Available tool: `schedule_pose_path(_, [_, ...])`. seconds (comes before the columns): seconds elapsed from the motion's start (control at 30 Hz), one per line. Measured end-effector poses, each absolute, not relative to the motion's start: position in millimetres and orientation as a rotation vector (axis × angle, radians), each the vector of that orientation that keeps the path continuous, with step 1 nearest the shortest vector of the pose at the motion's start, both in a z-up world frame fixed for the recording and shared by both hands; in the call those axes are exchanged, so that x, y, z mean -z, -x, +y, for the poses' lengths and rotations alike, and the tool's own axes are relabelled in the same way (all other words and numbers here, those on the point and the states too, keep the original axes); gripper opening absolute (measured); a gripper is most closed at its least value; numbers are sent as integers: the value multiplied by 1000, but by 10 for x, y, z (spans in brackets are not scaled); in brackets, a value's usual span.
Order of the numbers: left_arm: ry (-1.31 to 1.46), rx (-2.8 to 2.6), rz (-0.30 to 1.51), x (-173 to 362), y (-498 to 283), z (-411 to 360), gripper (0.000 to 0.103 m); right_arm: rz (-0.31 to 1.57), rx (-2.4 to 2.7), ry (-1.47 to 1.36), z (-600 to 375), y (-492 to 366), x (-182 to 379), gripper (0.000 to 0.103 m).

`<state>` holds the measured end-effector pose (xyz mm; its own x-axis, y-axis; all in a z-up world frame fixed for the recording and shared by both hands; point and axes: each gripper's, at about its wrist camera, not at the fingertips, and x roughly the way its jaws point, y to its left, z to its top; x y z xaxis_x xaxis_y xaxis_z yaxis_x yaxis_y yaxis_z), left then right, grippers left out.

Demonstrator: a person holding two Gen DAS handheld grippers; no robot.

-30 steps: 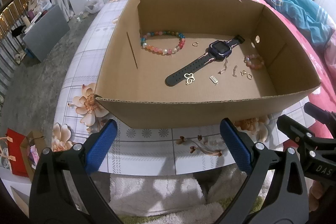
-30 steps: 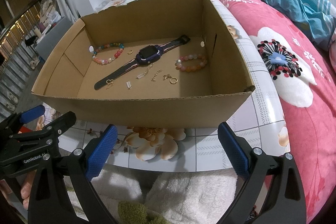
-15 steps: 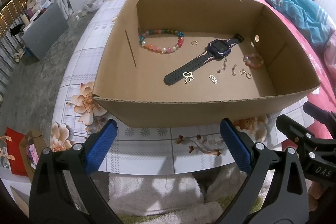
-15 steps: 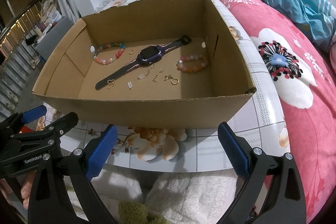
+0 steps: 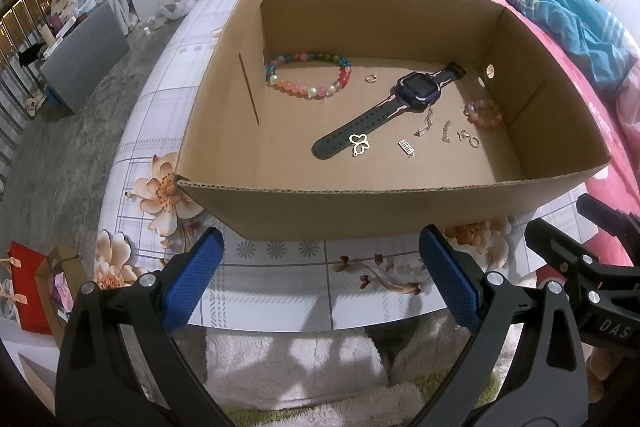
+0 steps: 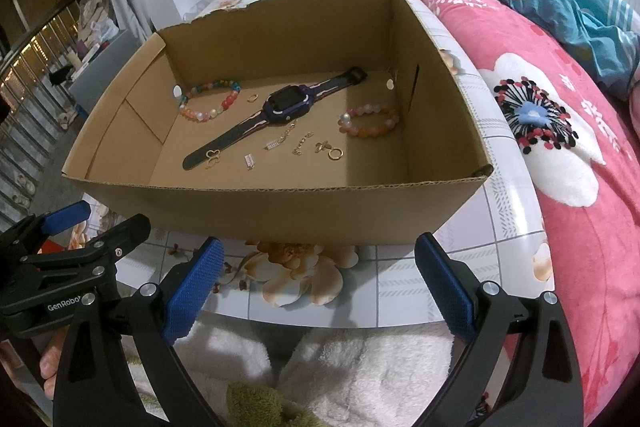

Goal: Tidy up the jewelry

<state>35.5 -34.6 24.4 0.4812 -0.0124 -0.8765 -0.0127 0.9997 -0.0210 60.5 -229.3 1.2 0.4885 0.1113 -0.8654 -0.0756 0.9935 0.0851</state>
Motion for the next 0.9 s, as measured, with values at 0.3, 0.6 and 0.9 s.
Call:
schedule_pose_path(0.3, [26,0,1070,-243,-361,-339,95,1055,-114,-35,-2292,-605,-12,94])
schedule_pose_path(0.6, [26,2,1071,-234,-365,-327,95,1054,-114,-36,-2299,-609,-9,94])
schedule_pose_path(0.9, [26,2,1072,-234,-362,-326,95,1056,-113,-35,-2277,-586,-7,94])
